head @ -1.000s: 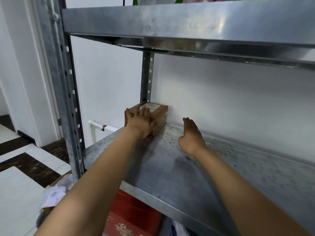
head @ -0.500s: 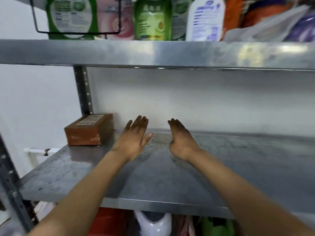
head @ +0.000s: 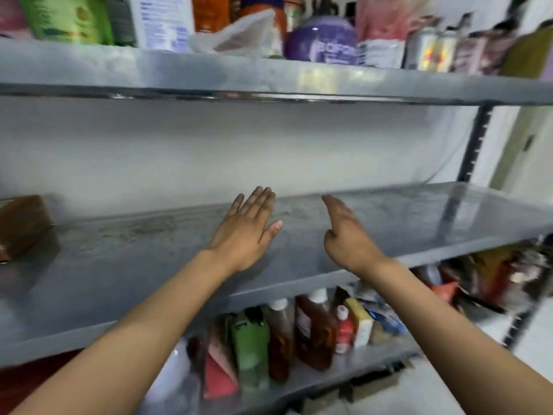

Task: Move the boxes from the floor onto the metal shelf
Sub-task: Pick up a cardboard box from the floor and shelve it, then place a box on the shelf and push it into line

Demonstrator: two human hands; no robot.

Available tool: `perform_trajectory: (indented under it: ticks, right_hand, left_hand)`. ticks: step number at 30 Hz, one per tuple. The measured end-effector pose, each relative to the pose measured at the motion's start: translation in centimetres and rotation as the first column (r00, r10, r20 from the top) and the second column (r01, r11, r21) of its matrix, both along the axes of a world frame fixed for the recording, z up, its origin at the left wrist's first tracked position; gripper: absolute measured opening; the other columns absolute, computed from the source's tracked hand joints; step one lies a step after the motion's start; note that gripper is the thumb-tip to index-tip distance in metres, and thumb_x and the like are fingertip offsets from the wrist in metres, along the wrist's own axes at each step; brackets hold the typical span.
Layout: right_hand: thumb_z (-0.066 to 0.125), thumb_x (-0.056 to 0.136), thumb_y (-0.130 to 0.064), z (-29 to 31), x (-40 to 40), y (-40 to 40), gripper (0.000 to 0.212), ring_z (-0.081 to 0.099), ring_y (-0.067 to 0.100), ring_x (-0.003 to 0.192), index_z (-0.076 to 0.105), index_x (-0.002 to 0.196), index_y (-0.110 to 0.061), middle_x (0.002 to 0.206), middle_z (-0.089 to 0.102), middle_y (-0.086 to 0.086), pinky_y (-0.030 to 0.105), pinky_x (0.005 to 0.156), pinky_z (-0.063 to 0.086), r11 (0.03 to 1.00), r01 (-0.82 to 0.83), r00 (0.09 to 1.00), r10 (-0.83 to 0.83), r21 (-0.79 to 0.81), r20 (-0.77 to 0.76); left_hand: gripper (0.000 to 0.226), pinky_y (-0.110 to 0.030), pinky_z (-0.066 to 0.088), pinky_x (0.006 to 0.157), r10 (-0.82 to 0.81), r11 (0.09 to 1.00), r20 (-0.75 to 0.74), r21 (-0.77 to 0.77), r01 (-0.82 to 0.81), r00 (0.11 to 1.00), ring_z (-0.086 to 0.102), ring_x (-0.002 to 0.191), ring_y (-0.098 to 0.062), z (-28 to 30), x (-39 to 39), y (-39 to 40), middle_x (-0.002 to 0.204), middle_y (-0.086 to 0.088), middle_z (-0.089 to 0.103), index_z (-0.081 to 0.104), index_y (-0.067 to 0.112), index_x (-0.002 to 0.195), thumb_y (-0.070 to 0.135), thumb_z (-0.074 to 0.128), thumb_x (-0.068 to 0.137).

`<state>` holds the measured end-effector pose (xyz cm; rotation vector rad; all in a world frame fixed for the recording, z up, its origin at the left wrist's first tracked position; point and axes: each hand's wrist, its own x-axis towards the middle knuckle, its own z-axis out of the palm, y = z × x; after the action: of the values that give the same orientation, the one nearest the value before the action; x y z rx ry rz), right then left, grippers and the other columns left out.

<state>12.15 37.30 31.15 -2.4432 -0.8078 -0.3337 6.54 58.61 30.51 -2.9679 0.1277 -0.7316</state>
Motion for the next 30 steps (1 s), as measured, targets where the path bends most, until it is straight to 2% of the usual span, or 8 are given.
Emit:
perform_trajectory:
  ticks: [6,9,15,17,20,23,27,30]
  right_hand:
    - [0.039,0.087,0.008,-0.8,-0.6,-12.8,0.073,0.012,0.02,0.15,0.018,0.154,-0.01,0.162,0.017,0.009,0.026,0.118,0.011,0.978,0.186,0.982,-0.187,0.097,-0.003]
    - [0.041,0.085,0.007,-2.1,-1.2,-18.2,0.073,0.016,0.021,0.149,0.019,0.154,-0.008,0.16,0.022,0.011,0.026,0.117,0.014,0.959,0.254,0.966,-0.257,0.13,0.007]
    - [0.041,0.086,0.005,-5.7,-3.0,-27.4,0.072,0.014,0.02,0.149,0.021,0.153,-0.008,0.16,0.023,0.011,0.025,0.118,0.01,0.906,0.393,0.919,-0.394,0.157,-0.023]
    - [0.042,0.085,0.006,-6.9,-3.7,-30.4,0.073,0.014,0.02,0.149,0.021,0.154,-0.008,0.16,0.022,0.011,0.027,0.119,0.01,0.883,0.445,0.895,-0.443,0.15,-0.047]
    - [0.042,0.082,0.007,-8.6,-5.1,-34.4,0.077,0.017,0.02,0.149,0.022,0.154,-0.011,0.16,0.023,0.009,0.037,0.122,0.018,0.848,0.502,0.865,-0.496,0.17,-0.08]
    - [0.042,0.084,0.007,-10.9,-6.9,-37.9,0.075,0.02,0.021,0.148,0.022,0.154,-0.013,0.159,0.026,0.008,0.037,0.121,0.02,0.793,0.581,0.814,-0.568,0.182,-0.121]
    - [0.04,0.091,0.003,-15.1,-9.8,-41.5,0.07,0.015,0.017,0.148,0.017,0.155,-0.014,0.161,0.02,0.004,0.022,0.116,0.011,0.711,0.685,0.726,-0.646,0.161,-0.237]
    - [0.039,0.091,0.001,-18.6,-11.9,-44.0,0.073,0.007,0.015,0.15,0.012,0.156,-0.017,0.163,0.013,0.002,0.031,0.121,0.01,0.665,0.74,0.654,-0.678,0.099,-0.335]
  left_hand:
    - [0.068,-0.035,-0.008,0.119,-0.187,0.981,-0.026,0.05,0.188,0.982,-0.014,0.146,-0.01,-0.4,2.2,-12.2,0.161,0.0,-0.006,-0.004,0.014,0.152,0.053,0.005,0.098]
    - [0.077,-0.036,-0.008,0.12,-0.272,0.955,-0.039,0.11,0.275,0.961,-0.013,0.146,-0.011,-1.2,3.2,-18.6,0.161,-0.001,-0.005,-0.004,0.014,0.152,0.058,-0.006,0.089]
    - [0.078,-0.037,-0.006,0.12,-0.437,0.895,-0.037,0.078,0.439,0.899,-0.007,0.147,-0.013,-4.5,4.0,-29.4,0.161,-0.002,0.002,0.003,0.013,0.153,0.056,-0.003,0.089]
    - [0.076,-0.037,-0.005,0.12,-0.483,0.873,-0.038,0.059,0.484,0.875,-0.006,0.147,-0.012,-5.8,4.1,-32.5,0.161,-0.002,0.003,0.003,0.013,0.153,0.056,-0.001,0.091]
    - [0.077,-0.036,-0.006,0.12,-0.541,0.84,-0.047,0.021,0.542,0.84,-0.007,0.147,-0.012,-7.7,3.9,-36.8,0.161,-0.001,0.002,0.004,0.013,0.153,0.056,-0.003,0.089]
    - [0.078,-0.036,-0.006,0.12,-0.586,0.809,-0.09,0.003,0.588,0.806,-0.008,0.147,-0.011,-10.3,3.5,-40.9,0.161,0.0,0.001,0.002,0.014,0.153,0.056,-0.006,0.088]
    - [0.074,-0.038,-0.005,0.12,-0.639,0.767,-0.159,-0.059,0.639,0.753,-0.008,0.147,-0.012,-15.1,2.5,-45.7,0.161,-0.001,0.002,0.004,0.013,0.153,0.055,-0.003,0.092]
    - [0.067,-0.04,-0.004,0.12,-0.667,0.742,-0.23,-0.111,0.661,0.709,-0.01,0.147,-0.012,-18.8,1.1,-48.7,0.161,-0.001,-0.001,0.001,0.013,0.153,0.051,0.008,0.099]
